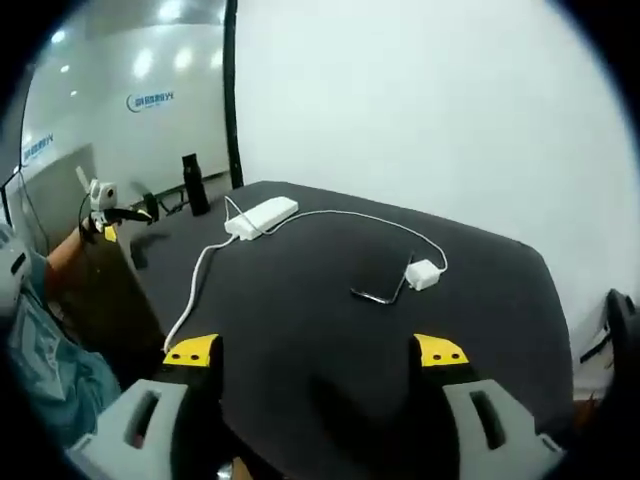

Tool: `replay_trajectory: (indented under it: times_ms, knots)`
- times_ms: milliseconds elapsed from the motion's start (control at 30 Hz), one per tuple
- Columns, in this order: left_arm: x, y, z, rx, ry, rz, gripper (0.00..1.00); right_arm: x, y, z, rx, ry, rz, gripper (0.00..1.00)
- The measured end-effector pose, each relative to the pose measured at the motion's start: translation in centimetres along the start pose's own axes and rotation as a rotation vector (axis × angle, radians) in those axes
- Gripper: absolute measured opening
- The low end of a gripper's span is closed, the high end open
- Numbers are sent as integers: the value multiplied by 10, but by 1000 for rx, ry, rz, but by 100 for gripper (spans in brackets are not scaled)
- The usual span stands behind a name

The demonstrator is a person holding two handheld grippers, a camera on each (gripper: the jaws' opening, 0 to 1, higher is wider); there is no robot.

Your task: Connect the charging cable to the phone, plug the charger into the socket, and turn on the power strip switch to charge the phone.

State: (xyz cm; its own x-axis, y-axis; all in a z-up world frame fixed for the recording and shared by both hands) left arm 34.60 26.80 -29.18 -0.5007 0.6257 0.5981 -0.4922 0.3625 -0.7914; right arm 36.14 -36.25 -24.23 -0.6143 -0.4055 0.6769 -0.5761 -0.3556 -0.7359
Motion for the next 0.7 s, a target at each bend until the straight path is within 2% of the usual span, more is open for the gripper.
replay_trajectory:
  times_ms: [267,500,600,700]
  knots:
    - [-5,-4,-2,-10,6,-3,86,-1,-6,-1,8,1,-2,72]
    - [-20,-27,-10,-44,31,-3,81,0,1,-1,0,7,0,71]
    - [-29,-36,-16,-60,23,-9,75,2,6,0,-3,11,-6,71]
    - [-39,-44,-24,-48,38,0,74,6,13,0,-14,20,-3,71]
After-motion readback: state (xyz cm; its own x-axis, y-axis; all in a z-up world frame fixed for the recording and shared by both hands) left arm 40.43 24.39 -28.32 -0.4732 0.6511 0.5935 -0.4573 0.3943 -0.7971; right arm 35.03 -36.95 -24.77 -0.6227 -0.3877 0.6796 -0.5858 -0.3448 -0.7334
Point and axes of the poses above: the point that each gripper's makers call its tool centre point, and the gripper's own axes: x roughly backward along the fingers, z roughly to its right, y roughly out of its underside, the point moved 10 cm from there along x, roughly backward along the fingers, and after that the axes turned 14 degrees about -z, right-handed, at the moved point
